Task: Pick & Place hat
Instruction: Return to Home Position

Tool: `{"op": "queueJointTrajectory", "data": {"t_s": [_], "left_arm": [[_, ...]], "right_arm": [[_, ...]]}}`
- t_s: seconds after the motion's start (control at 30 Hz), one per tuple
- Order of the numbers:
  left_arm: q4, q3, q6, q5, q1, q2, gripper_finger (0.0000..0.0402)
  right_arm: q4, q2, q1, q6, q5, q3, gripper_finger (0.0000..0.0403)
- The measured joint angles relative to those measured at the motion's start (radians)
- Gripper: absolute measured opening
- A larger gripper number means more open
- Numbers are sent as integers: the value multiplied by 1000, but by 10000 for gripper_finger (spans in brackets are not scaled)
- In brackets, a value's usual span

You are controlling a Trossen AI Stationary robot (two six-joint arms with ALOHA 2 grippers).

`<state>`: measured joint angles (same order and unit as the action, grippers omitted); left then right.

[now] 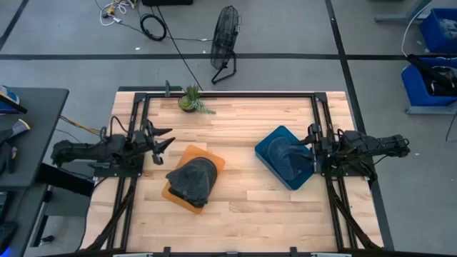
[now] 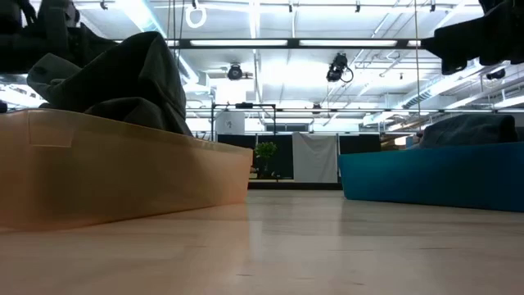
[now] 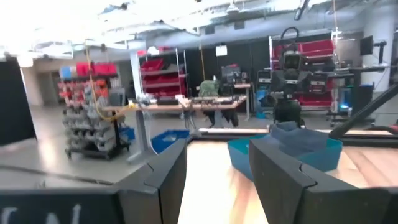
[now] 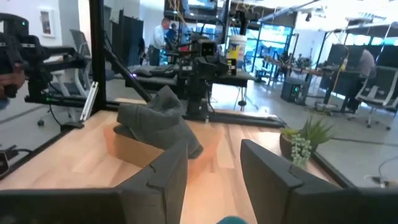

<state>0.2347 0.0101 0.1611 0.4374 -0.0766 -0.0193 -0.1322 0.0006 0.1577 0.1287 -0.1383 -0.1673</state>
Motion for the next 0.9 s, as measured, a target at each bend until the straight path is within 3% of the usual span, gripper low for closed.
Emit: {"op": "queueJointTrajectory", "data": {"t_s": [0.37,0.9], "left_arm": [[-130,0,-228,-26,67,0,177],[-129,0,-229,-25,67,0,177]], "right_arm": [[205,-1,0,-11,-1,153,152],[165,4,0,-69,-3,152,152]]}}
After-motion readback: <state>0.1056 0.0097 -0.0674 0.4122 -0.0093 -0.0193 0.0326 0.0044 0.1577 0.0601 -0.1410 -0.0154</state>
